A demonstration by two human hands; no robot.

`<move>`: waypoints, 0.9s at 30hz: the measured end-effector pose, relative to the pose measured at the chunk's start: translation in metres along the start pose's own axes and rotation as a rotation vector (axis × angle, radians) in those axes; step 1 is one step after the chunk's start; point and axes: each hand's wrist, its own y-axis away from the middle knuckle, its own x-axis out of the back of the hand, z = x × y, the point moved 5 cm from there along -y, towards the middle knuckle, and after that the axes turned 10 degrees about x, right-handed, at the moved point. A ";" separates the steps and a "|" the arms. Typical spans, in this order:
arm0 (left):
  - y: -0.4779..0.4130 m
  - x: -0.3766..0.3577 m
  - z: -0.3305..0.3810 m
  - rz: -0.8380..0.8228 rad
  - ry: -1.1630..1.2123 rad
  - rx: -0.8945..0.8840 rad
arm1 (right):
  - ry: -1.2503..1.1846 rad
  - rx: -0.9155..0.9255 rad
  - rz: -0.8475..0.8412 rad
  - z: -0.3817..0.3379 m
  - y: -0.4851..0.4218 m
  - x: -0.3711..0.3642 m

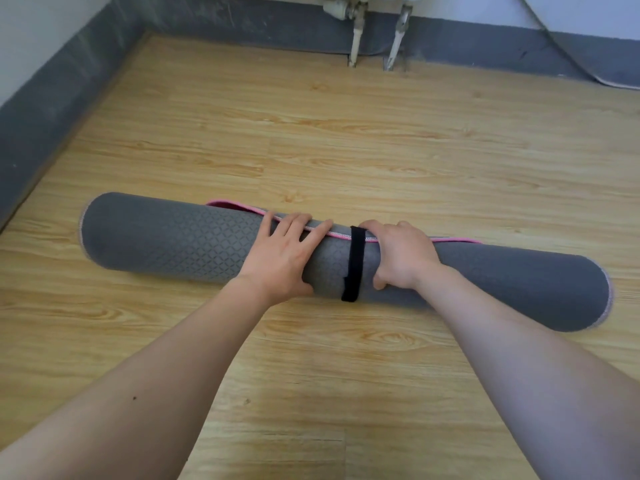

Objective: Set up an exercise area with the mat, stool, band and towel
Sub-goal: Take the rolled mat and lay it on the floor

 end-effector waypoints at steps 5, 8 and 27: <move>0.011 -0.008 0.007 -0.127 0.018 -0.062 | -0.171 -0.013 -0.244 0.003 0.002 0.000; 0.010 -0.009 0.008 -0.237 0.103 -0.088 | -0.249 -0.011 -0.395 0.001 0.004 -0.003; -0.013 -0.015 0.002 -0.201 0.051 0.094 | -0.405 -0.005 0.149 -0.006 0.023 0.000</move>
